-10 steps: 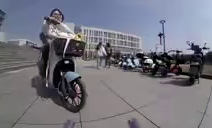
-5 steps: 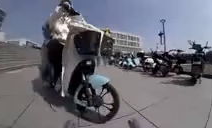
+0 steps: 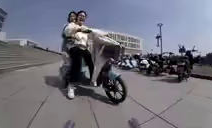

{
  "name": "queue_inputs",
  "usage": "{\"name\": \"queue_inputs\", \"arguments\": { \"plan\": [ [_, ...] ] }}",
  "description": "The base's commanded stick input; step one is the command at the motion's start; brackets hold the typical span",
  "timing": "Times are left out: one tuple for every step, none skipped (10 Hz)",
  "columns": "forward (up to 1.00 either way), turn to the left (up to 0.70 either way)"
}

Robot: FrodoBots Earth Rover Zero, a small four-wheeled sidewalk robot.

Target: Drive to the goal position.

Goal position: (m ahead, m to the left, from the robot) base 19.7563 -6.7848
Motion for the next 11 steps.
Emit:
{"name": "queue_inputs", "arguments": {
  "plan": [
    [0.0,0.0],
    [0.0,0.0],
    [-0.75,0.0],
    [-1.0,0.0],
    [-1.0,0.0],
    [-1.0,0.0],
    [-1.0,0.0],
    [-1.0,0.0],
    [-1.0,0.0],
    [-1.0,0.0],
    [-1.0,0.0]
  ]
}}
